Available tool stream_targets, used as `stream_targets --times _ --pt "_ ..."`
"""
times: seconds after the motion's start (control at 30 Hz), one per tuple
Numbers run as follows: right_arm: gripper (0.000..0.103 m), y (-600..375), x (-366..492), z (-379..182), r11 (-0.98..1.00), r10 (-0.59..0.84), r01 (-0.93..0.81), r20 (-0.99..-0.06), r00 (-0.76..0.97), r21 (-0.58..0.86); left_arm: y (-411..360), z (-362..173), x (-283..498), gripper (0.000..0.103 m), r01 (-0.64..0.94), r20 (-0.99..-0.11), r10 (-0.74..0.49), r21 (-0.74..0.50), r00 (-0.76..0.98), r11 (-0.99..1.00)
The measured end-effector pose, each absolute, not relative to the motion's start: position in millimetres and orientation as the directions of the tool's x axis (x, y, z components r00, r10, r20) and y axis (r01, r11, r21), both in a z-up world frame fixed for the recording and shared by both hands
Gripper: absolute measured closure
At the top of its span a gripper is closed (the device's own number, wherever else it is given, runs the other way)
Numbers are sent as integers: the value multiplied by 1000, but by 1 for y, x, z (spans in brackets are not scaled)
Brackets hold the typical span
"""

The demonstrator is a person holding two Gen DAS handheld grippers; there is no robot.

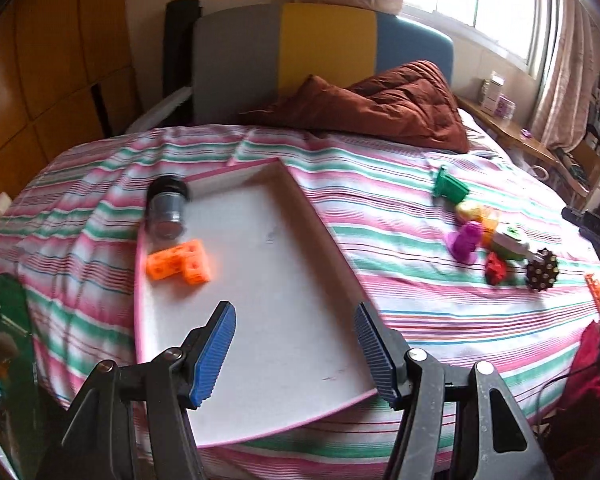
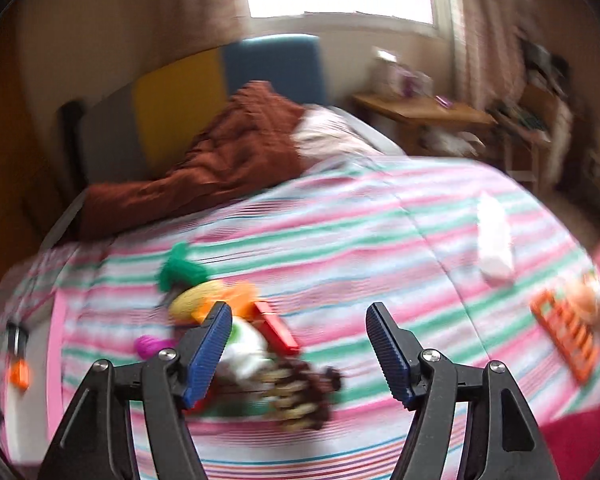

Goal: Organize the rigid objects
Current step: 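Move the left gripper to the red K puzzle piece while the right gripper returns to the toys, then grasp the red puzzle piece with the left gripper while the right gripper grasps the brown brush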

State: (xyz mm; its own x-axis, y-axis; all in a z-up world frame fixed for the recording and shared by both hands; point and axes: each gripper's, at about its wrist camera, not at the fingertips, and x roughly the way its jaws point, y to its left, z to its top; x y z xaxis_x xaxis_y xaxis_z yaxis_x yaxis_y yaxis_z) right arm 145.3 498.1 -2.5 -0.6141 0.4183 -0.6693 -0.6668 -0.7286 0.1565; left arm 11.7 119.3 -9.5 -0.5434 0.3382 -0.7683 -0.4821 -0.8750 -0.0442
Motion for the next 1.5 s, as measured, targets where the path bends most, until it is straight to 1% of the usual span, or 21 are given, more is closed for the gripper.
stream_targets --times 0.1,0.27,0.47,0.6,0.77,1.03,1.13,1.2,1.4,1.43,1.5 --pt "33 525 155 -15 -644 380 -727 -725 -574 238 136 -11 16 40 -519 -780 370 -69 -504 -852" --pt "32 543 167 -20 -568 325 -752 -748 -579 336 171 -19 27 40 -595 -802 430 -119 -415 -795" --pt "30 543 167 -19 -563 315 -748 -746 -587 352 221 -34 41 40 -688 -832 441 -102 -337 -718" --pt "28 546 170 -18 -558 309 -744 -740 -597 367 253 -42 43 41 -749 -829 493 -144 -266 -646" --pt "28 548 169 -19 -555 293 -742 -746 -598 377 289 -55 43 41 -793 -830 521 -174 -201 -584" --pt "27 547 166 -17 -571 285 -734 -750 -597 367 341 -67 40 41 -847 -836 528 -168 -149 -504" --pt "27 551 169 -18 -555 278 -740 -754 -596 380 354 -76 36 43 -849 -848 511 -159 -145 -504" --pt "27 554 170 -19 -545 271 -743 -757 -594 389 362 -79 35 47 -852 -850 505 -149 -149 -502" --pt "27 558 169 -20 -535 249 -741 -763 -597 406 385 -88 36 52 -865 -853 491 -103 -177 -491" --pt "27 558 169 -20 -537 251 -742 -764 -594 401 386 -88 35 55 -866 -850 492 -93 -188 -491" --pt "27 558 170 -19 -541 251 -742 -766 -592 397 387 -90 37 63 -867 -845 491 -69 -212 -494"
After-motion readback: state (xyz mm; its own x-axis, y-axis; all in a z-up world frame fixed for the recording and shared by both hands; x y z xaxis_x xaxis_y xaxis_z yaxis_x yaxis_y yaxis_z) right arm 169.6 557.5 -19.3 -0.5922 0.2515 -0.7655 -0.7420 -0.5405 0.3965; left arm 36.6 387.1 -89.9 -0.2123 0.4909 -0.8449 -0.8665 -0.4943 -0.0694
